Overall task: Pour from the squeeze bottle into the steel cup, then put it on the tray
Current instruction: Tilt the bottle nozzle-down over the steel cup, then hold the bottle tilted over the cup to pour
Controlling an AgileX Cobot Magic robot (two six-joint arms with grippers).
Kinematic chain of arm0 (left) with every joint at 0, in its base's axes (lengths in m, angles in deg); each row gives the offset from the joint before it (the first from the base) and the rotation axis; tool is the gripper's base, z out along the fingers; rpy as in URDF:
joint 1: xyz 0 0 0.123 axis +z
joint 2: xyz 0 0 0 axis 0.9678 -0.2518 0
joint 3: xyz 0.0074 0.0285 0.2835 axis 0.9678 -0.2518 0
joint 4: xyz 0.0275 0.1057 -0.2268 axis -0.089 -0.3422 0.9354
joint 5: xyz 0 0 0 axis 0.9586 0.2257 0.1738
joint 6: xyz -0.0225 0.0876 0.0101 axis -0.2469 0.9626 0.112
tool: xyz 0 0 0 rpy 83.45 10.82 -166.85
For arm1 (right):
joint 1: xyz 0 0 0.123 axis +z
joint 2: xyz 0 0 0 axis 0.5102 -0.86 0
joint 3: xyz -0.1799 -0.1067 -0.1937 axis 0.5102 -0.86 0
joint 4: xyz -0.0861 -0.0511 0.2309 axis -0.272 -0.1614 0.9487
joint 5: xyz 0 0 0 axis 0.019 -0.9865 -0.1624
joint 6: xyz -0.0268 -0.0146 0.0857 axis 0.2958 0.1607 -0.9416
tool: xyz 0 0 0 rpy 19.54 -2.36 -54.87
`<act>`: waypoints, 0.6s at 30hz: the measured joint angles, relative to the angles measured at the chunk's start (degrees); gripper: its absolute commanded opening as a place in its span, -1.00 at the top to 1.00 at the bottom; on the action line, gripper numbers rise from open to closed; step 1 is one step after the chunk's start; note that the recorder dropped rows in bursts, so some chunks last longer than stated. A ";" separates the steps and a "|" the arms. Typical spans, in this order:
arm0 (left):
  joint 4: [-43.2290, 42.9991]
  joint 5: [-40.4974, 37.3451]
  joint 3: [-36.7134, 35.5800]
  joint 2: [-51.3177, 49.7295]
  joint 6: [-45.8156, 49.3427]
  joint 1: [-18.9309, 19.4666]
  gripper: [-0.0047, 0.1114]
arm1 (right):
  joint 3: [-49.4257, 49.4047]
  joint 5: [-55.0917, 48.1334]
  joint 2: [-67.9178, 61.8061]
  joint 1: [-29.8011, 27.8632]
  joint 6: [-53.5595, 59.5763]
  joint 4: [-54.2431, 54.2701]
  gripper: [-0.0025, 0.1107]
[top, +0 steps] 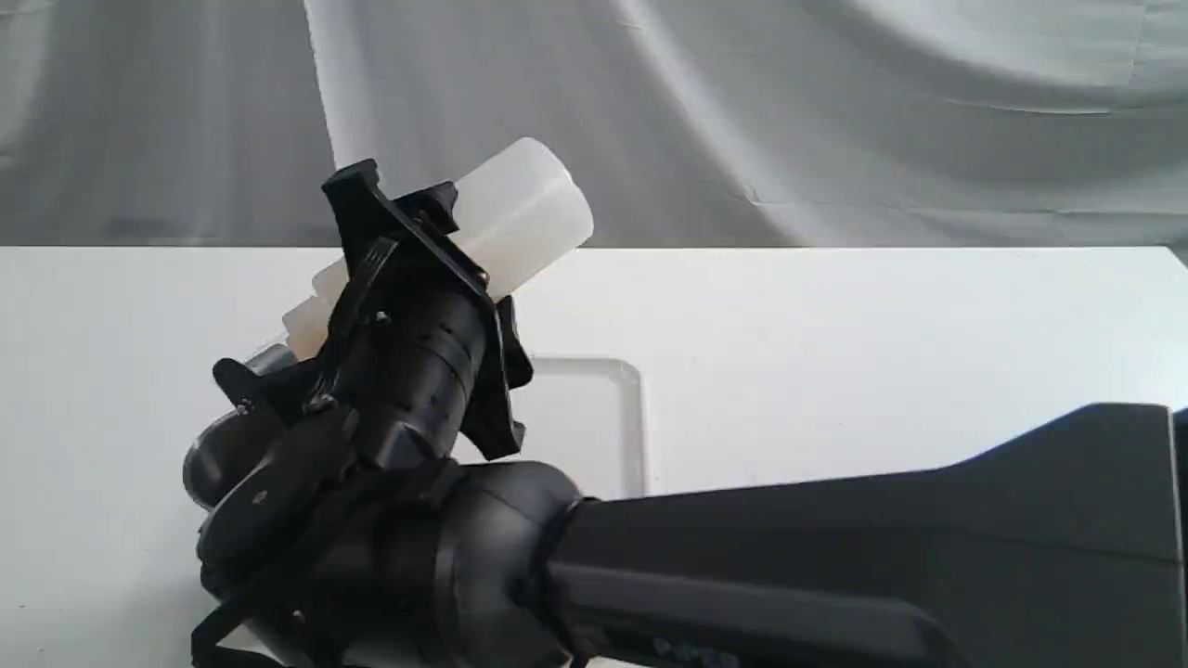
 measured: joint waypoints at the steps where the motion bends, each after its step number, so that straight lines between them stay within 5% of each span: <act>1: 0.00 0.00 0.00 0.00 0.00 0.00 0.78 | 0.00 0.00 0.00 0.00 0.51 0.01 0.22; 18: 0.00 0.00 0.00 0.00 0.00 0.00 0.78 | 0.00 0.00 0.00 0.00 5.60 -1.27 0.22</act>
